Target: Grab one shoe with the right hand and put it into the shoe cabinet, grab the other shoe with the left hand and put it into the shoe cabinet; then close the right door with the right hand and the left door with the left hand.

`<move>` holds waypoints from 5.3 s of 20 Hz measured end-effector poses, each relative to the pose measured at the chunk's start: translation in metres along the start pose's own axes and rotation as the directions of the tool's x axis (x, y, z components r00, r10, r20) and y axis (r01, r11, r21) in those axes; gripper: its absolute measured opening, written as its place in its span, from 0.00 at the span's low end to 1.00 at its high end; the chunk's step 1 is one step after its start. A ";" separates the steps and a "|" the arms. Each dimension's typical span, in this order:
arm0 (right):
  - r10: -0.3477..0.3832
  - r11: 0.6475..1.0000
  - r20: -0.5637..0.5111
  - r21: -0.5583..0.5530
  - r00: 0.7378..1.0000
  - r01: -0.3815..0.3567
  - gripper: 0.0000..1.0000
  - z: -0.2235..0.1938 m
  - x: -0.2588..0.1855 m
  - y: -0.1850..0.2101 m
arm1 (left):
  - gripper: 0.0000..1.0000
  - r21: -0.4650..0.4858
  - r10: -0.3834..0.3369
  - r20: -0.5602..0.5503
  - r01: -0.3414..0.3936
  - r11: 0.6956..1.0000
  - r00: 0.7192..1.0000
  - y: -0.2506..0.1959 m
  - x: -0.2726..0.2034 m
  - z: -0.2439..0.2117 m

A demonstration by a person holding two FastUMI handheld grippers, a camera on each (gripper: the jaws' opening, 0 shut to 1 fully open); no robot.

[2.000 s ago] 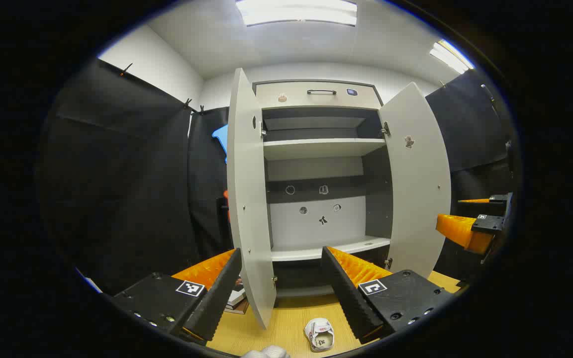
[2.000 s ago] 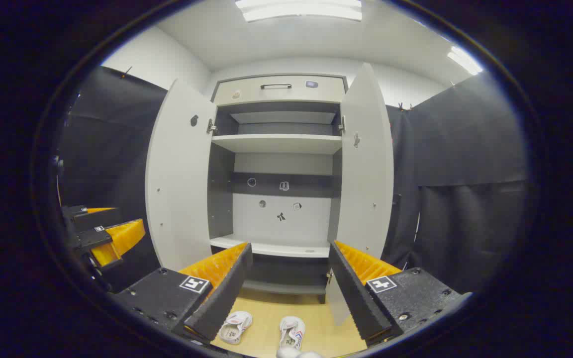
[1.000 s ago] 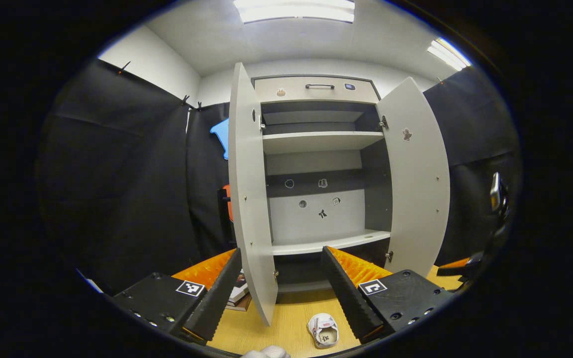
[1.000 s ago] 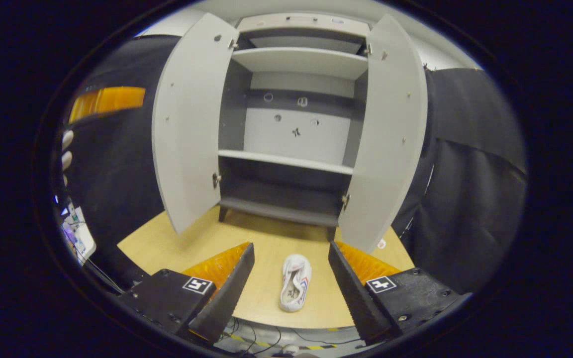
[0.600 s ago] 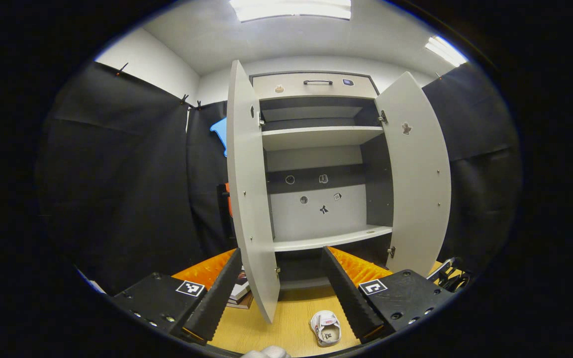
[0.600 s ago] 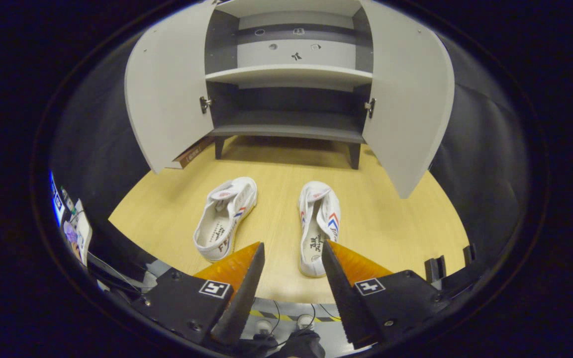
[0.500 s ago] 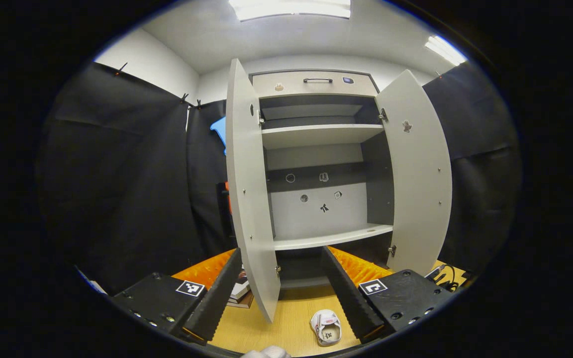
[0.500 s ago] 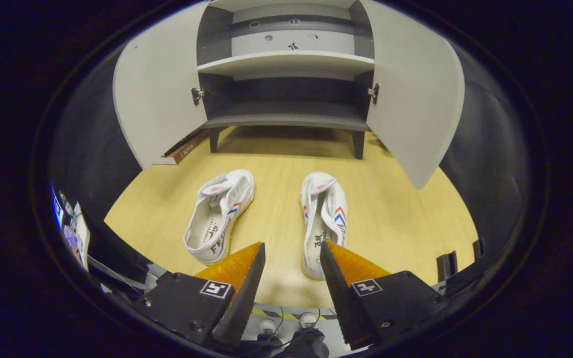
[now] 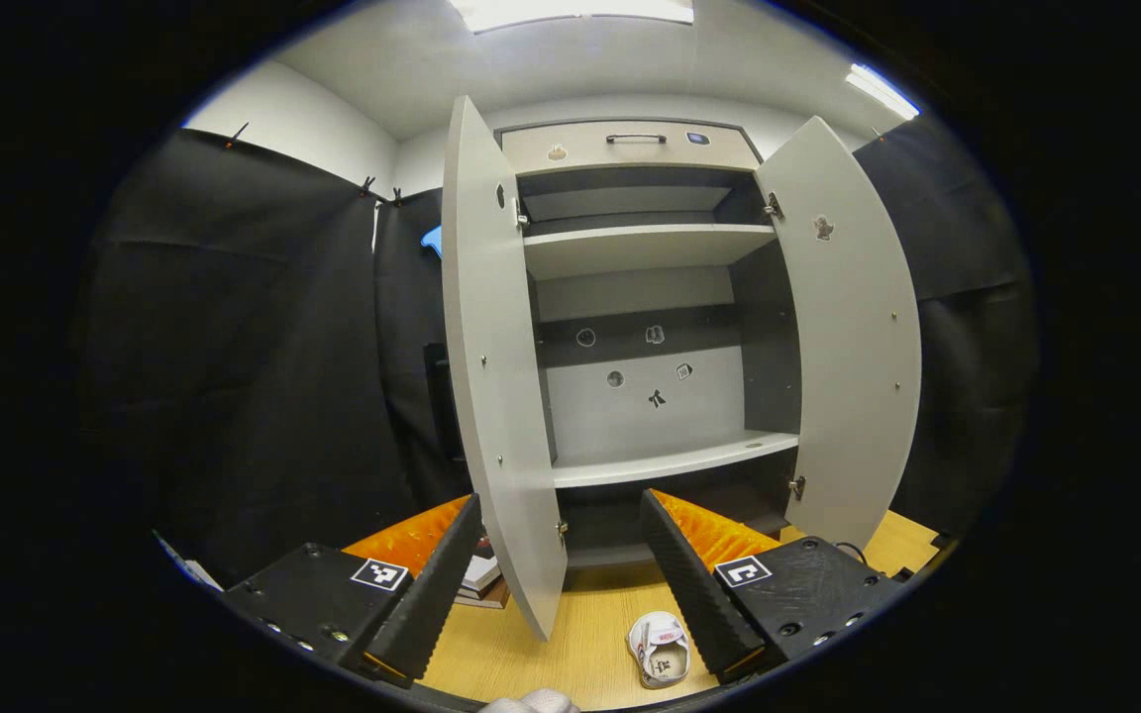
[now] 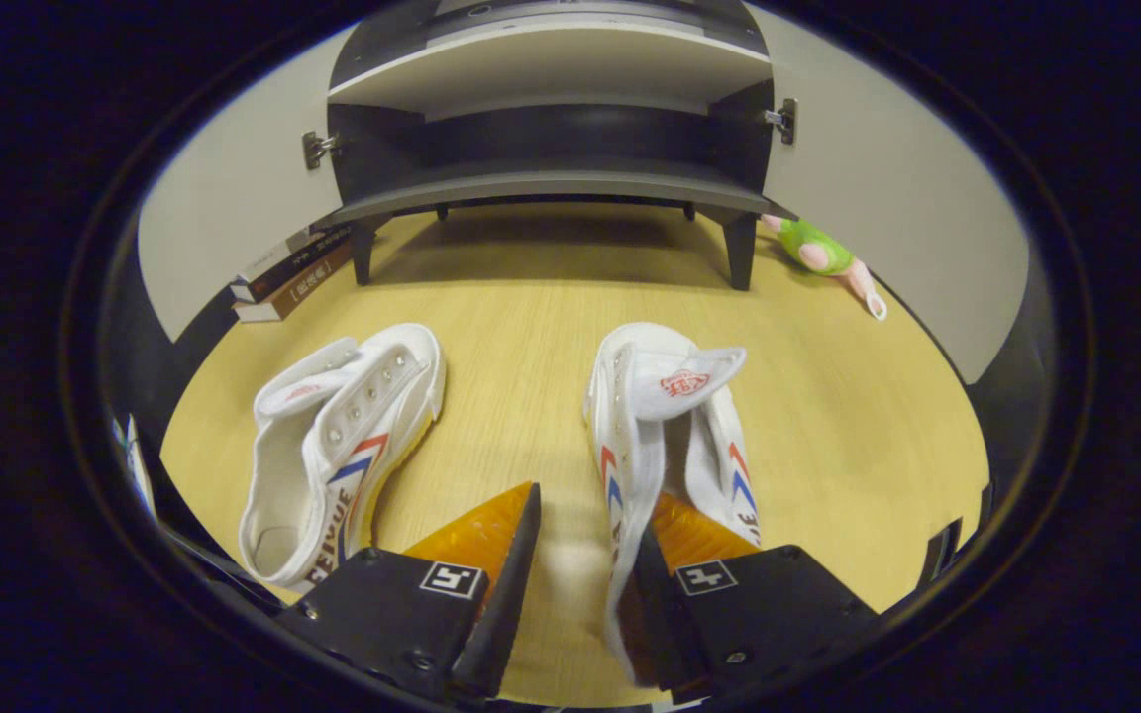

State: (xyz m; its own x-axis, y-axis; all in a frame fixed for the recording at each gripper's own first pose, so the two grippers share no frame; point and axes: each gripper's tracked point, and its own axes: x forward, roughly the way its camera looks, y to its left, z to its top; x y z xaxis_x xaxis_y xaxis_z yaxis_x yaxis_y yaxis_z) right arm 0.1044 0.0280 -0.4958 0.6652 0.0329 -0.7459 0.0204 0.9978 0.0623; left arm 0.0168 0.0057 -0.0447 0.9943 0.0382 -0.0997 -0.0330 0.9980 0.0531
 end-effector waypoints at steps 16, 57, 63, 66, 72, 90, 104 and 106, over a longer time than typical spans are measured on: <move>0.059 0.998 0.082 -0.034 0.995 -0.056 0.04 0.064 -0.047 -0.009 | 0.96 -0.045 0.004 -0.046 -0.006 0.999 0.999 -0.008 0.019 -0.020; -0.027 0.964 0.027 -0.265 0.999 0.033 0.07 0.497 0.007 0.044 | 0.97 -0.095 0.108 -0.083 -0.116 0.989 0.991 -0.023 0.005 -0.034; 0.082 0.987 0.165 -0.154 0.983 -0.056 0.62 0.503 -0.044 0.059 | 0.97 -0.097 0.107 -0.058 -0.112 0.989 0.993 -0.008 -0.003 -0.029; 0.044 0.991 0.305 -0.133 0.951 -0.004 0.83 0.515 -0.086 0.046 | 0.96 -0.098 0.096 -0.045 -0.100 0.990 0.994 -0.002 -0.009 -0.026; 0.047 0.994 0.544 -0.110 0.838 0.016 0.83 0.503 -0.194 0.030 | 0.96 -0.092 0.058 -0.032 -0.061 0.994 0.998 0.002 -0.019 -0.029; 0.084 0.992 0.711 -0.124 0.698 0.008 1.00 0.244 -0.383 -0.051 | 0.96 -0.053 -0.083 -0.048 0.080 0.995 0.995 -0.018 -0.012 -0.056; 0.083 0.987 0.611 -0.160 0.787 0.020 1.00 0.236 -0.387 -0.054 | 0.97 -0.029 -0.167 -0.296 0.166 0.986 0.941 -0.084 0.003 -0.286; 0.078 0.987 0.593 -0.162 0.802 0.023 1.00 0.234 -0.384 -0.057 | 0.96 -0.026 -0.166 -0.370 0.168 0.985 0.914 -0.090 0.009 -0.328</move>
State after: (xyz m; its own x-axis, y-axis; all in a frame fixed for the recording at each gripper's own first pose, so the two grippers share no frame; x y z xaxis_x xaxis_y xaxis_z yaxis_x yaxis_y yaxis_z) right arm 0.0224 -0.0544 -0.0579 0.9772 0.0707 -0.2001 -0.0848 0.9944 -0.0631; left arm -0.0044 -0.0674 -0.3768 0.8769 -0.1121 -0.4674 0.1320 0.9912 0.0098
